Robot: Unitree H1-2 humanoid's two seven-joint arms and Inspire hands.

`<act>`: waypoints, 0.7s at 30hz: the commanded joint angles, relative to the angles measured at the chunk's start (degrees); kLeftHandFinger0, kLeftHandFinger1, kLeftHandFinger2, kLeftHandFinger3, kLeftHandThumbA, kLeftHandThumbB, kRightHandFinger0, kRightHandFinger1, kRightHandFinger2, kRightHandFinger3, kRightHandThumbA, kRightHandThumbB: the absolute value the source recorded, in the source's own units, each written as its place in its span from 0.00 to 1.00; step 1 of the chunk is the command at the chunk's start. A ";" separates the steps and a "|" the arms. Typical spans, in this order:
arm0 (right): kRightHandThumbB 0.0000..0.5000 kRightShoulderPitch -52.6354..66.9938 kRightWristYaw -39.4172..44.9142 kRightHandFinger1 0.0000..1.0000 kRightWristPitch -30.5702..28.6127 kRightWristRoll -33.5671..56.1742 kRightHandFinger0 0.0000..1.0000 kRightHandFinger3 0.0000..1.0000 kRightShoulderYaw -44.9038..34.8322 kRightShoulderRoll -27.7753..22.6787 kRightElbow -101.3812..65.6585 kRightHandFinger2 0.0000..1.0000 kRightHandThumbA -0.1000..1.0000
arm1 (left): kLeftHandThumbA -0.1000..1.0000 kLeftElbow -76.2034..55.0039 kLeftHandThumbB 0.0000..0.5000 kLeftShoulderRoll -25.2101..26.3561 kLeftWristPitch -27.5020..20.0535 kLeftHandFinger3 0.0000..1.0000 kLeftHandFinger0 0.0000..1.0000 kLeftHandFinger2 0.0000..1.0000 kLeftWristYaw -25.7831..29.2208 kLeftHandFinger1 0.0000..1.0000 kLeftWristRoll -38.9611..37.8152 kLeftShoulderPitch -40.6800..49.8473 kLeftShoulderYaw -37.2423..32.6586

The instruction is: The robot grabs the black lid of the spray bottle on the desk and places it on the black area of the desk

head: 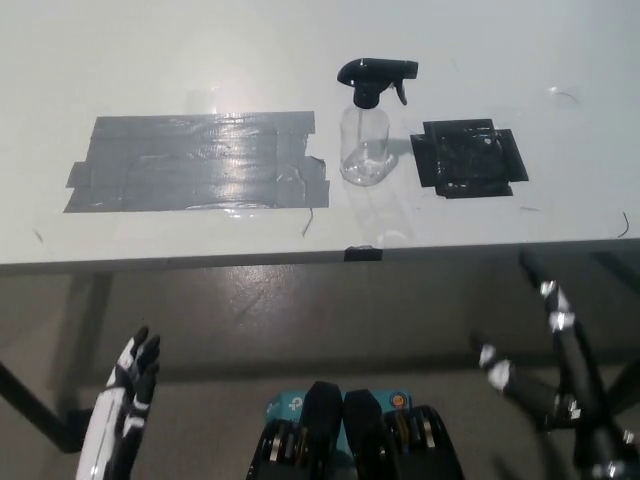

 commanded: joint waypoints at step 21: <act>0.79 -47.76 16.45 1.00 32.37 -30.55 1.00 1.00 8.80 -6.06 9.48 1.00 1.00 | 1.00 4.60 0.22 1.08 -0.94 1.00 1.00 1.00 -0.75 1.00 2.51 -0.40 -2.62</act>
